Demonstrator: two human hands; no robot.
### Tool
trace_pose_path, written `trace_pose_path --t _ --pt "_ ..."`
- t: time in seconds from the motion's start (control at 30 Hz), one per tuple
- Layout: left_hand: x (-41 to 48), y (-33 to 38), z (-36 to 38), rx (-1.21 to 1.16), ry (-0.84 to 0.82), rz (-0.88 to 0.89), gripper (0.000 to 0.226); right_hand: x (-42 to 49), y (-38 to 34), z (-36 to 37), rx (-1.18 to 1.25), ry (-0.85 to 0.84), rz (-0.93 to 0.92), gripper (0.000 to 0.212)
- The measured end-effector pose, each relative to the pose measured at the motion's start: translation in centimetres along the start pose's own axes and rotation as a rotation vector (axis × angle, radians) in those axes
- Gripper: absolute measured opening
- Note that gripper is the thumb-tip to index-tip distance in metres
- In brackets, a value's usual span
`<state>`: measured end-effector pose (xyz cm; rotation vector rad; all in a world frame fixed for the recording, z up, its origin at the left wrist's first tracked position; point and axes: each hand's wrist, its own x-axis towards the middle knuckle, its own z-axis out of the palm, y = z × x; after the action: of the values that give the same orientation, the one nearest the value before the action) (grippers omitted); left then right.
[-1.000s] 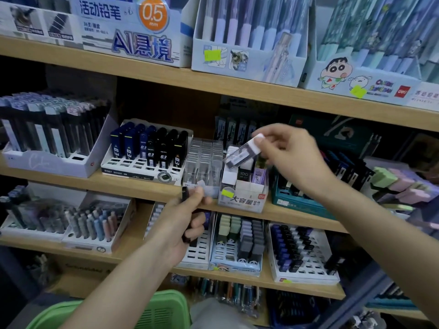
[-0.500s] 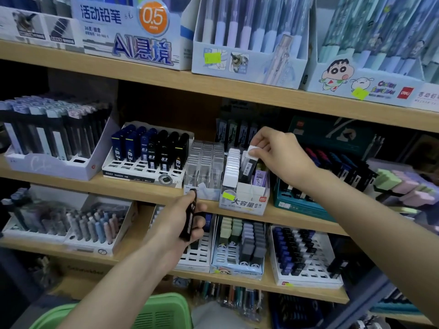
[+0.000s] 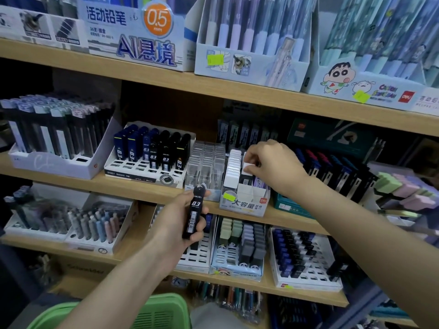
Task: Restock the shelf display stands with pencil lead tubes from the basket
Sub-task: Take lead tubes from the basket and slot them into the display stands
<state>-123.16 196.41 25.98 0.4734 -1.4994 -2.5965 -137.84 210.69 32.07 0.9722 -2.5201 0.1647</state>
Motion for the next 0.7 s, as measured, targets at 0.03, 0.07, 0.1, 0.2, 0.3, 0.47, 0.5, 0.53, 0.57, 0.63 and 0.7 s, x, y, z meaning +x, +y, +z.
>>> trace_pose_path --t 0.03,0.07,0.1,0.2,0.3,0.47,0.5,0.53,0.57,0.63,0.7 --pt "-0.1 0.0 0.0 0.003 -0.002 0.004 0.033 0.0 0.0 0.2 -0.046 0.006 -0.012 0.019" --pt "-0.2 0.0 0.0 0.005 -0.004 0.006 0.034 0.0 -0.1 0.3 -0.083 0.009 -0.021 0.020" --pt "-0.2 0.0 0.0 0.008 -0.006 0.010 0.034 0.0 -0.1 0.4 -0.111 0.011 -0.028 0.021" --pt "-0.4 -0.1 -0.3 0.028 -0.028 0.022 0.033 -0.4 -0.4 0.3 -0.154 0.021 -0.033 0.024" --pt "-0.5 -0.1 -1.1 0.101 -0.053 0.057 0.031 -1.3 -2.1 -0.7 0.020 0.094 -0.019 0.027" --pt "-1.0 -0.1 -2.6 0.290 -0.053 0.133 0.028 -2.9 -7.1 -2.6 0.500 -0.085 -0.056 0.026" --pt "-1.2 0.0 -2.8 0.282 -0.055 0.147 0.027 -3.1 -7.8 -2.6 0.563 -0.162 -0.059 0.024" --pt "-1.3 0.1 -3.1 0.270 -0.049 0.158 0.026 -3.2 -8.4 -2.5 0.608 -0.217 -0.063 0.020" --pt "-1.3 0.3 -3.3 0.256 -0.042 0.166 0.026 -3.1 -8.9 -2.4 0.632 -0.247 -0.064 0.016" --pt "-1.5 0.7 -4.0 0.258 -0.040 0.189 0.027 -2.9 -9.7 -2.2 0.685 -0.277 -0.037 0.015" --pt "-1.8 1.3 -4.6 0.330 -0.045 0.242 0.026 -2.7 -10.3 -2.2 0.804 -0.336 0.028 0.014"
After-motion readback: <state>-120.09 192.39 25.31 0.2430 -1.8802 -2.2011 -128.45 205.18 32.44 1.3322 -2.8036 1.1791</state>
